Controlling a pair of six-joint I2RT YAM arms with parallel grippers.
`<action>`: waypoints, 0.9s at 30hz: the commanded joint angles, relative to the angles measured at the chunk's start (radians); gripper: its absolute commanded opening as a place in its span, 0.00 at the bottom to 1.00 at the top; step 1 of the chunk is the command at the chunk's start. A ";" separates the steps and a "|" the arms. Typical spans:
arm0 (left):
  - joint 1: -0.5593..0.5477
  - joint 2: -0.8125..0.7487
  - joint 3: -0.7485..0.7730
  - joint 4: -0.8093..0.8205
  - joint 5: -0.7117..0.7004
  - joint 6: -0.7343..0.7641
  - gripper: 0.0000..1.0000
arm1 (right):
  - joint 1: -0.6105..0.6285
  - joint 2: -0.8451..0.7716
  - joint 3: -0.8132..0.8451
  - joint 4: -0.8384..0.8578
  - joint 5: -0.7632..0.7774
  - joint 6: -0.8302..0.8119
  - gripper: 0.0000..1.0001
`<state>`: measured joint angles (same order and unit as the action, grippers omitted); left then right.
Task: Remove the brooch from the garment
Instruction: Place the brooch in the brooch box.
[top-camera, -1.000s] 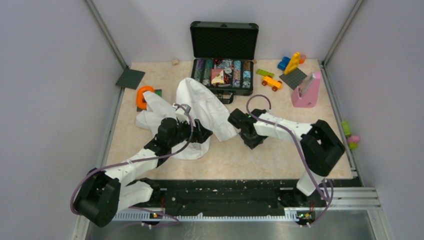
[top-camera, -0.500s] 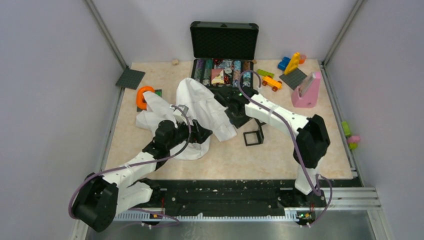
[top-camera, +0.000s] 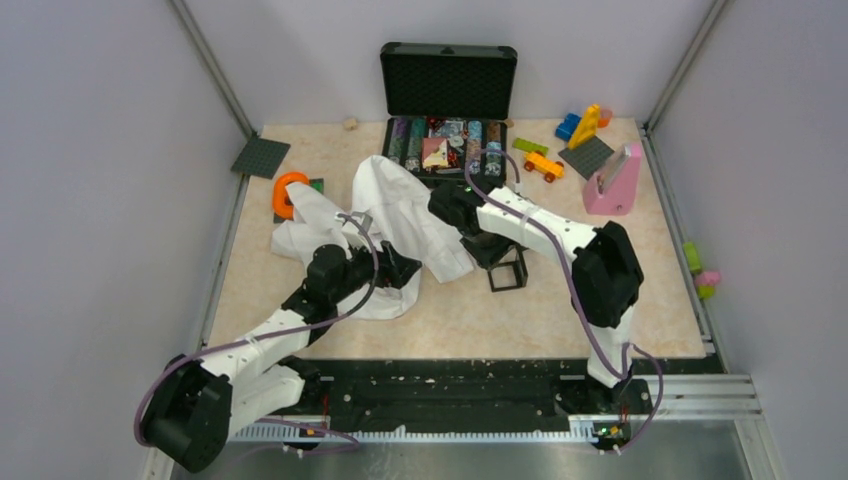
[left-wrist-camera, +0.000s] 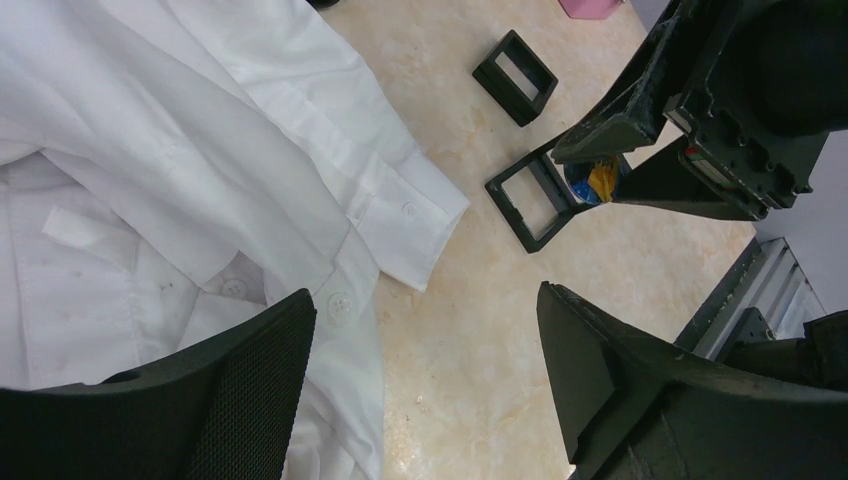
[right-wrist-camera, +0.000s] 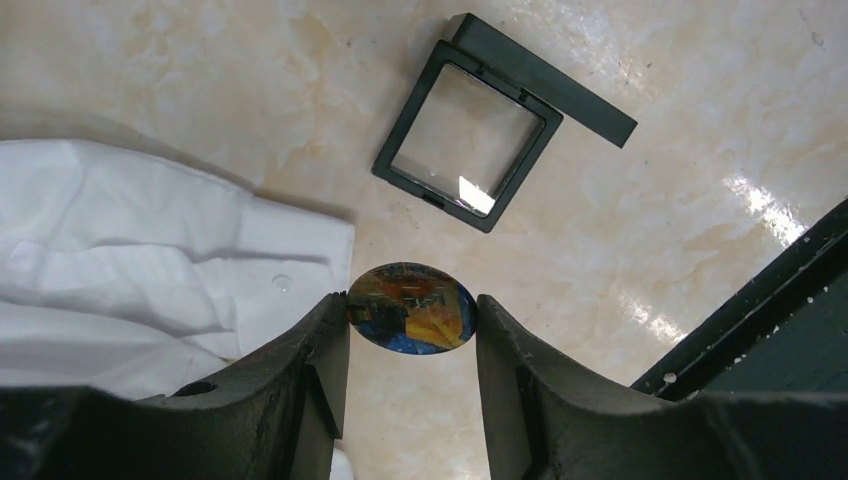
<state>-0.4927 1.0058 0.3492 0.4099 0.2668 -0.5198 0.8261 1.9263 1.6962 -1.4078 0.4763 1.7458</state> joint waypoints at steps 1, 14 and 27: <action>-0.001 -0.017 -0.009 0.042 -0.024 0.023 0.85 | -0.022 -0.027 -0.067 0.032 0.009 0.048 0.00; -0.001 0.004 -0.007 0.052 -0.011 0.024 0.84 | -0.101 -0.139 -0.311 0.291 -0.002 0.006 0.00; -0.001 -0.002 -0.007 0.051 -0.003 0.023 0.84 | -0.114 -0.115 -0.361 0.339 -0.034 0.028 0.00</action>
<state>-0.4927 1.0126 0.3470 0.4107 0.2604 -0.5091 0.7212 1.8252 1.3476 -1.0935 0.4454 1.7565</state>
